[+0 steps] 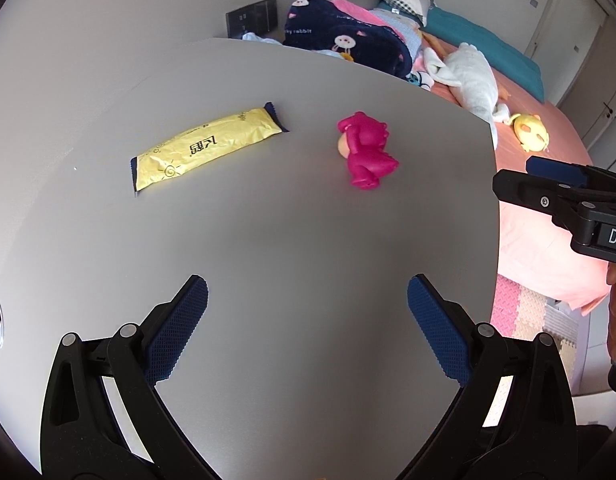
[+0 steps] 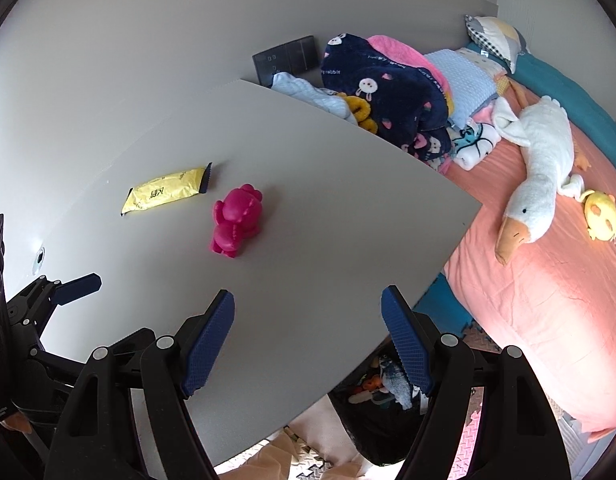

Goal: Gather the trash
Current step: 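Move both tools back to the desk toward the pink toy and yellow packet, then grasp the pink plush toy with the right tool while the left tool grasps the yellow packet, then carry the pink toy and yellow packet over the black bin with both tools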

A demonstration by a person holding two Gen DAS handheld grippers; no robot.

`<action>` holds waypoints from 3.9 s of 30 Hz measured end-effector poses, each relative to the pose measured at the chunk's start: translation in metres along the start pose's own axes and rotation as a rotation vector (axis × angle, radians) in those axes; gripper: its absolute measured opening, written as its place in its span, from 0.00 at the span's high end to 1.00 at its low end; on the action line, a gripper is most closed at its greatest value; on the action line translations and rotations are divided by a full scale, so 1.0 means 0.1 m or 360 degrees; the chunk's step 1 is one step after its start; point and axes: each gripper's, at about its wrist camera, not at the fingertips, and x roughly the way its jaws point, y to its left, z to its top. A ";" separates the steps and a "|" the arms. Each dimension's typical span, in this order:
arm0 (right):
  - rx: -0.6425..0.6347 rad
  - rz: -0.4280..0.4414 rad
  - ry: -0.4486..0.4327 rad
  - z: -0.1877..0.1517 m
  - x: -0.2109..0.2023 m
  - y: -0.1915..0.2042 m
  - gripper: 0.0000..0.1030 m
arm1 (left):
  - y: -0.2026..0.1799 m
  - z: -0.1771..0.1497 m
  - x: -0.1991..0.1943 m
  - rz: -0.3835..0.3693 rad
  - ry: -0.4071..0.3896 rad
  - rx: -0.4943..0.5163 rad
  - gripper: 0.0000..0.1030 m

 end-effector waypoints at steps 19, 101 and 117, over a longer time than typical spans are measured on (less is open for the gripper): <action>0.0064 0.0093 0.0099 0.32 0.59 0.46 0.26 | 0.58 0.32 0.21 0.0054 -0.0025 0.0078 0.06; 0.0160 0.0066 0.0020 -0.47 -0.38 -0.33 0.66 | -0.62 0.32 0.01 -0.0284 0.0002 0.0132 0.80; 0.0315 0.0004 -0.0028 -0.84 -0.73 -0.94 0.66 | -1.37 0.24 -0.02 -0.0367 0.0027 0.0303 0.80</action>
